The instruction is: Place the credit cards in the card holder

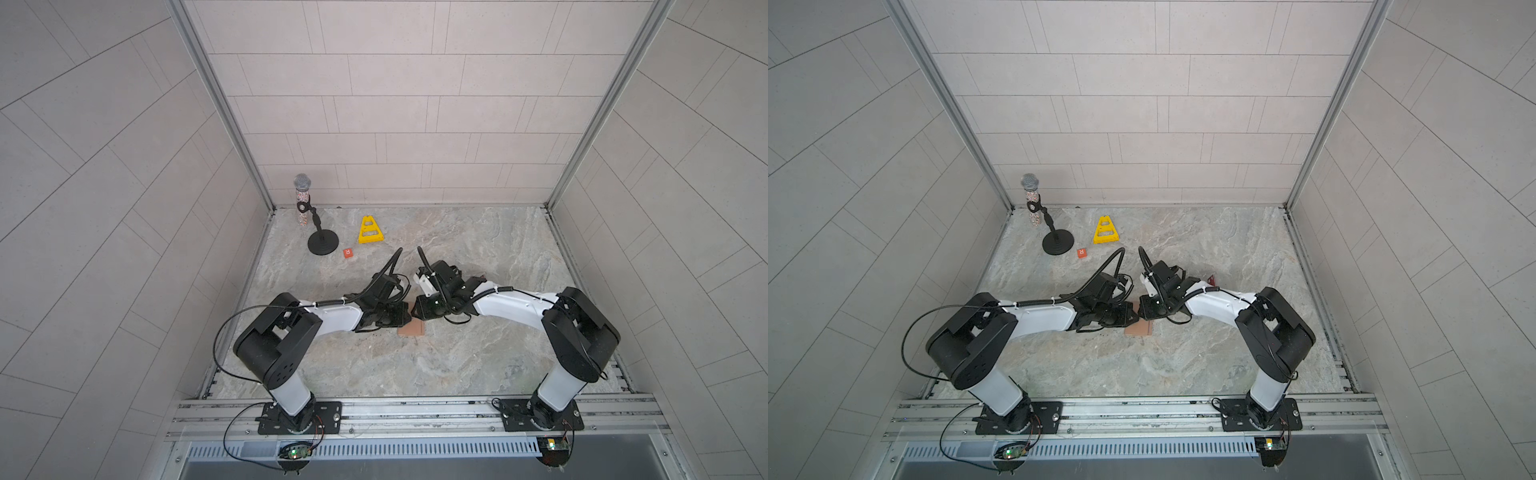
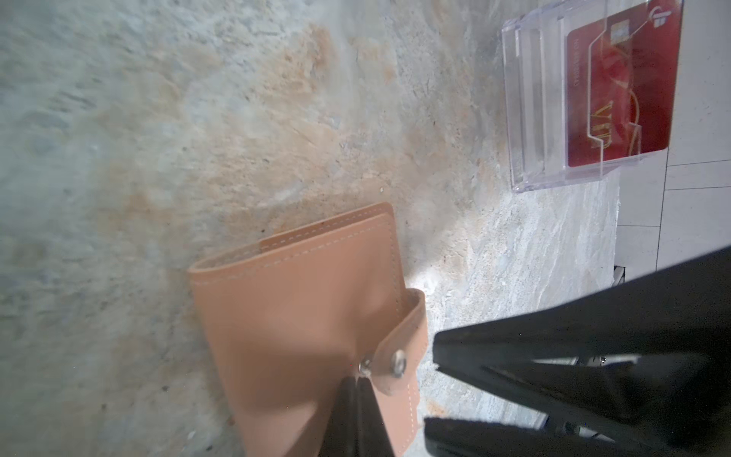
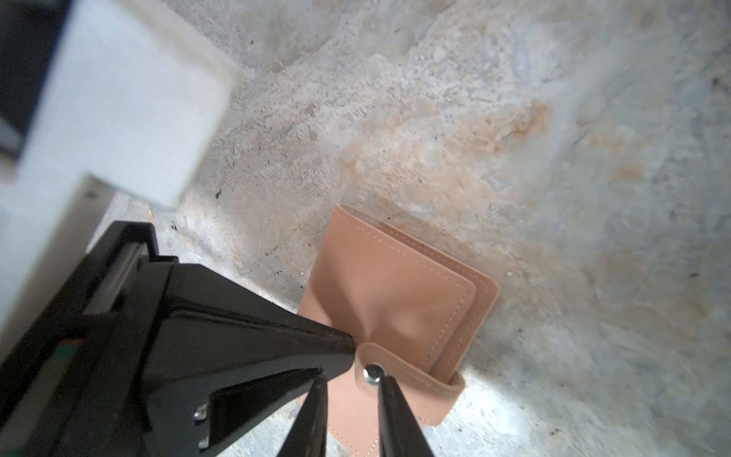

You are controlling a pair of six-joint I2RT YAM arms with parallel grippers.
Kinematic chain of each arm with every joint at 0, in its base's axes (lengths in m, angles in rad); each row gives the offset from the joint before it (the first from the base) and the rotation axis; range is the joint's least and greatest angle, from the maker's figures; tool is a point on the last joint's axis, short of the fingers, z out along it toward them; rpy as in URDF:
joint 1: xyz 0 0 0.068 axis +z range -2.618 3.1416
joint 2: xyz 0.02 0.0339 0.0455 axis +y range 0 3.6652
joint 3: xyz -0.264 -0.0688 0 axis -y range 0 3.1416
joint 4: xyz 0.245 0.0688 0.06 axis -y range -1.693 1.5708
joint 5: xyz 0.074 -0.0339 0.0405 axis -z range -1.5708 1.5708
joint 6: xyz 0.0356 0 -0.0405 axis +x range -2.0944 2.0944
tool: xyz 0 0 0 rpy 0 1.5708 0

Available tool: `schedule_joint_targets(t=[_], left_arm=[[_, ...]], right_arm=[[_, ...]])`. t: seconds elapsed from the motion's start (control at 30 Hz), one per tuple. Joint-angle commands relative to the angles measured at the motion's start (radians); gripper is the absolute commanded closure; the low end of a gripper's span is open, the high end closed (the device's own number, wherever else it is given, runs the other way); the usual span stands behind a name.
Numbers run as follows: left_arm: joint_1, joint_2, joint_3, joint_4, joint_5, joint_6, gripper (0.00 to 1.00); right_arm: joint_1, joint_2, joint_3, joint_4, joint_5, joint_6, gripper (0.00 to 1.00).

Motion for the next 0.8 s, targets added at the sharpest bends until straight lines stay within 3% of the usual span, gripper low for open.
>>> schedule_joint_targets(t=[0.0,0.37,0.77], left_arm=[[-0.004,0.002,-0.018,-0.081,-0.053,0.019,1.0],[-0.004,0.004,-0.017,-0.074,-0.039,0.017,1.0],[-0.004,-0.035,0.007,-0.073,-0.016,0.013,0.99]], right_arm=[[0.0,0.017,-0.011,-0.026,0.009,-0.003,0.78],[0.0,0.049,-0.01,-0.014,0.013,0.006,0.79],[-0.026,-0.015,-0.063,0.008,0.041,0.024,0.79]])
